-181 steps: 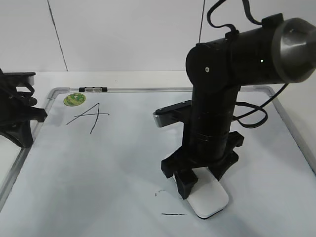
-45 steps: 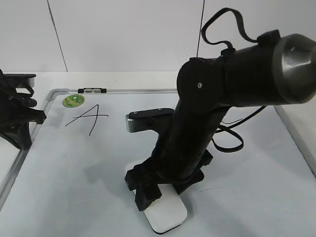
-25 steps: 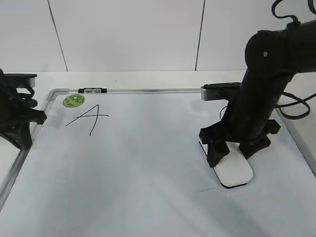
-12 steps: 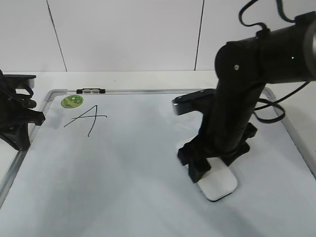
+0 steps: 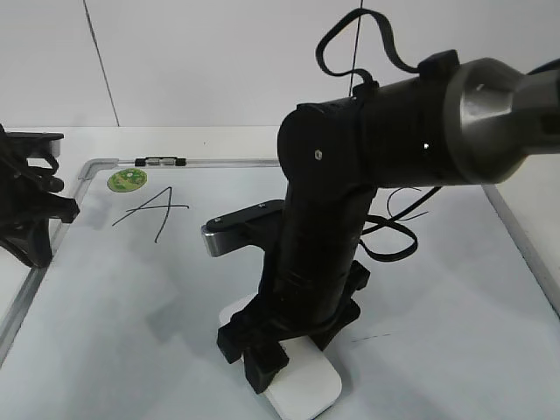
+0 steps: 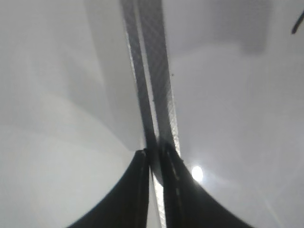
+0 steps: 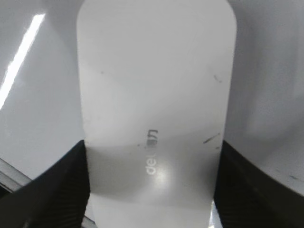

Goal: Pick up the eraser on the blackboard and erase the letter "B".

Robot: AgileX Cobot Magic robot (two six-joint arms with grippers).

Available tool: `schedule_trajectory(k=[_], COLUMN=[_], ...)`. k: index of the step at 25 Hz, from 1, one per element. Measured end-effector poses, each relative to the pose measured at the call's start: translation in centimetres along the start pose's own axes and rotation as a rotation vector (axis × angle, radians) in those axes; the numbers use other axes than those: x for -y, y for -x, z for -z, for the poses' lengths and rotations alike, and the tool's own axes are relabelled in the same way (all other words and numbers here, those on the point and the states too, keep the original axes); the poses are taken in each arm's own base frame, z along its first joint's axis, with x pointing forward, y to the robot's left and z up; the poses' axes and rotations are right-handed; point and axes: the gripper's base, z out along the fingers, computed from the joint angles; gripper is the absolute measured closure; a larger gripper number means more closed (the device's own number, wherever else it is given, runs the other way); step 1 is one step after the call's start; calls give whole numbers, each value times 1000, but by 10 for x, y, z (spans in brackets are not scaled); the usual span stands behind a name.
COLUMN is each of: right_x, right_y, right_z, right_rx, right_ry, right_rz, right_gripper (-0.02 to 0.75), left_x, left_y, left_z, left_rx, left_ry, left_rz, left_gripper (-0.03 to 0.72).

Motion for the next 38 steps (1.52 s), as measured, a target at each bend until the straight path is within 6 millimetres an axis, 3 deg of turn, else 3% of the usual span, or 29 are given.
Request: schedule_trajectory(k=[9,14,19,23,30,34,38], right_x=[-2,14,58,108,186,211,222], right_y=[1,-7,-18,-33,-67,-79,-83], right_z=[8,46,84,110,124,127,130], right_rx=[-12,60,125,160,138,155,197], right_ry=[7,-60,-103,-141,-240,-244,-225], right_rz=[-34,-112,-249,-392,-594,-629,-603], right_gripper=[178,178,178,178,178,178,178], left_x=[0,0,0,1,1,1,1], left_y=[0,0,0,0,0,0,0], left_z=[0,0,0,0,0,0,0], left_rx=[0,0,0,0,0,0,0], left_ry=[0,0,-2,-6,-10,-11,-11], left_rz=[0,0,1,5,7,8,8], left_gripper=[650,650,650,650,650,650,650])
